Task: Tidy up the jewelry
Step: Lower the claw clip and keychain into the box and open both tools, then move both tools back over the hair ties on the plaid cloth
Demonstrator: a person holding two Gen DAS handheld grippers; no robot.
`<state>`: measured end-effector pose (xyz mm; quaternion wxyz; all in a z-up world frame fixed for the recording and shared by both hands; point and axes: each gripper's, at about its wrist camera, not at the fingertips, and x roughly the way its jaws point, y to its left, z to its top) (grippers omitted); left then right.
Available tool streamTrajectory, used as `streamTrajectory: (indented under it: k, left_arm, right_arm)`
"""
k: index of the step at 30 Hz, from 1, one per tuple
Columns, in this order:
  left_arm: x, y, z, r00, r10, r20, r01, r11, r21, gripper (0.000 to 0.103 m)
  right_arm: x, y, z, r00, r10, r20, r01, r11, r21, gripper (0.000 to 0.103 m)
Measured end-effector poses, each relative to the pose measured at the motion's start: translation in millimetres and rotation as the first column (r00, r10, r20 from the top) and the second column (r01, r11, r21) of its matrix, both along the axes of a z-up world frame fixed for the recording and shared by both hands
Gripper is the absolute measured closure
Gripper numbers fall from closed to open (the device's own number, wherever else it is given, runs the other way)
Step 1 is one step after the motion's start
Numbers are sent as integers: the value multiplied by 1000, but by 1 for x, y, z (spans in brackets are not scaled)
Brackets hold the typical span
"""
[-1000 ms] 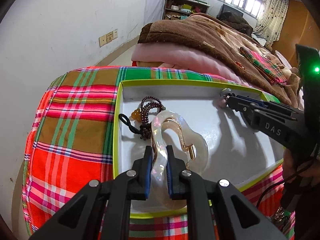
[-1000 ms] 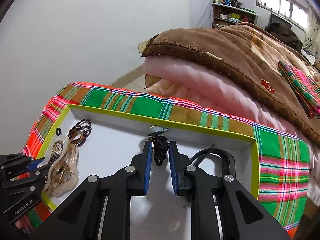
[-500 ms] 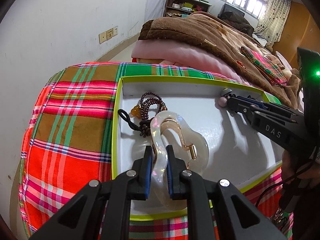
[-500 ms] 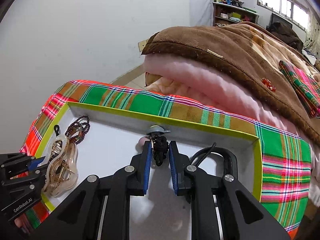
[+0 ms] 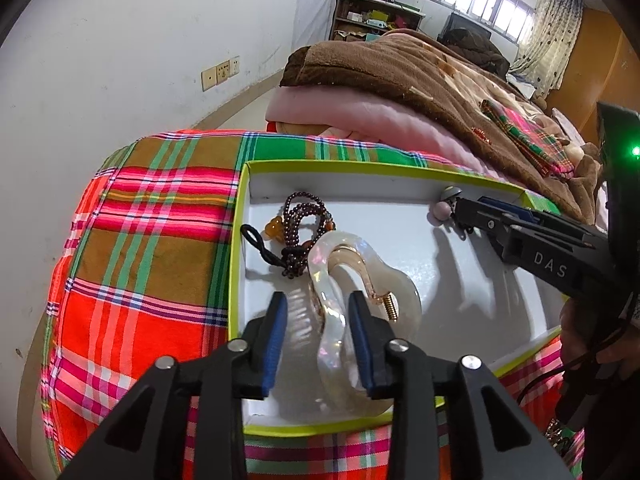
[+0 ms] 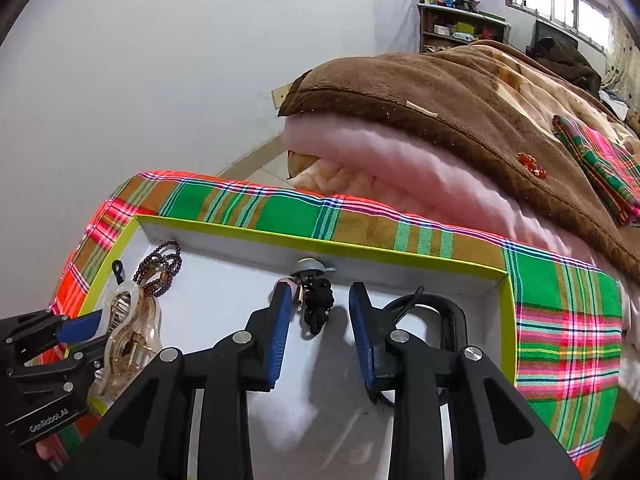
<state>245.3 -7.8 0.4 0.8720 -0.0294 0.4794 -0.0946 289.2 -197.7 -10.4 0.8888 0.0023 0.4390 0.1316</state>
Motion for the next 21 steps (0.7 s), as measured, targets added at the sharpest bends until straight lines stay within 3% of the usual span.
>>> streamTrajectory:
  k: [4, 9, 21]
  left_arm:
    - [-5, 2, 5, 1000, 1, 8, -1, 1000, -7, 62]
    - [-16, 1, 15, 999, 0, 32, 0, 1000, -11, 58]
    - [-52, 0, 43, 995, 2, 98, -1, 1000, -15, 53]
  right_arm:
    - [-4, 0, 4, 1000, 1, 9, -1, 1000, 2, 70]
    - [-15, -1, 16, 999, 4, 38, -5, 1000, 14, 56]
    - [-61, -3, 46, 995, -1, 96, -3, 999, 35, 56]
